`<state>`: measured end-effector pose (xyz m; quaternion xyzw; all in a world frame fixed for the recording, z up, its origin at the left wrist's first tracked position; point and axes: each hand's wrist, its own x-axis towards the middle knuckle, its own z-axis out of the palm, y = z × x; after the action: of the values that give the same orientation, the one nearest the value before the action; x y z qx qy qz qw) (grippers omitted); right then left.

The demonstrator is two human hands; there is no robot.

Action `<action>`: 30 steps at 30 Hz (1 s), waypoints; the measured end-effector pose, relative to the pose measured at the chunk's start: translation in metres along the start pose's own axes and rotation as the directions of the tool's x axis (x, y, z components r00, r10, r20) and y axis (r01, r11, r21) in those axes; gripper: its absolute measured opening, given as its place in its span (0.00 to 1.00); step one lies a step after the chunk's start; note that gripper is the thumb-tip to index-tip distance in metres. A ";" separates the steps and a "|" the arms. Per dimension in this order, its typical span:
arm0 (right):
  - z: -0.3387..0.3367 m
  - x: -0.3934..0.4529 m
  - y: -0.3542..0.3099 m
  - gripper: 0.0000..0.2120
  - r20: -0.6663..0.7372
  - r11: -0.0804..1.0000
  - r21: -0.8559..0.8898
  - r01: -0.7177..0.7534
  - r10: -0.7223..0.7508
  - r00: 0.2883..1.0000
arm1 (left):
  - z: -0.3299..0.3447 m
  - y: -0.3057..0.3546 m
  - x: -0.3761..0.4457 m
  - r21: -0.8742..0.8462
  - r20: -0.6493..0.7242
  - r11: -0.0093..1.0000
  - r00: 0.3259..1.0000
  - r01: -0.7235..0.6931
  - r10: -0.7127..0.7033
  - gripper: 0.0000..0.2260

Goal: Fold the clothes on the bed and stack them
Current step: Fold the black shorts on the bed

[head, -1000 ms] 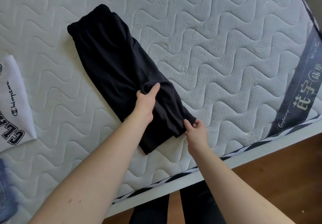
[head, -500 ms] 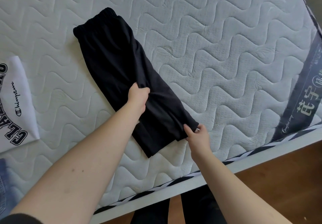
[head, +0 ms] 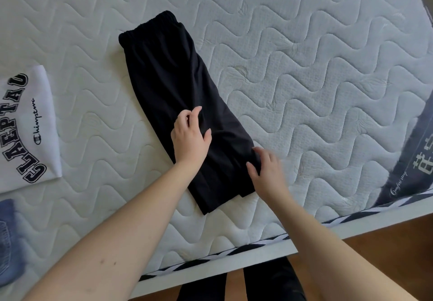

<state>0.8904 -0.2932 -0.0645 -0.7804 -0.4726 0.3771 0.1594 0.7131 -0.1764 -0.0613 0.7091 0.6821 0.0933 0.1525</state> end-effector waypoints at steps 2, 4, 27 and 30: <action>-0.001 0.014 -0.005 0.22 0.088 0.985 0.106 -0.136 0.127 0.988 | 0.000 -0.008 -0.017 -0.024 0.015 0.997 0.997 0.077 -0.076 0.28; -0.003 0.025 -0.006 0.21 0.175 0.961 0.121 -0.248 0.226 0.958 | 0.003 -0.017 -0.038 -0.072 0.027 0.980 0.983 0.185 -0.184 0.30; 0.013 -0.073 0.039 0.16 0.305 0.910 0.036 -0.413 0.384 0.872 | 0.014 -0.050 -0.241 -0.421 0.723 0.145 0.427 0.896 -0.543 0.25; 0.022 -0.102 0.042 0.14 0.297 0.883 0.084 -0.462 0.420 0.858 | 0.005 -0.052 -0.256 -0.399 0.720 0.212 0.448 0.892 -0.530 0.25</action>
<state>0.8728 -0.4043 -0.0599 -0.7947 -0.2679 0.5412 0.0618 0.6524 -0.4310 -0.0645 0.1625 0.7751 0.1189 0.5990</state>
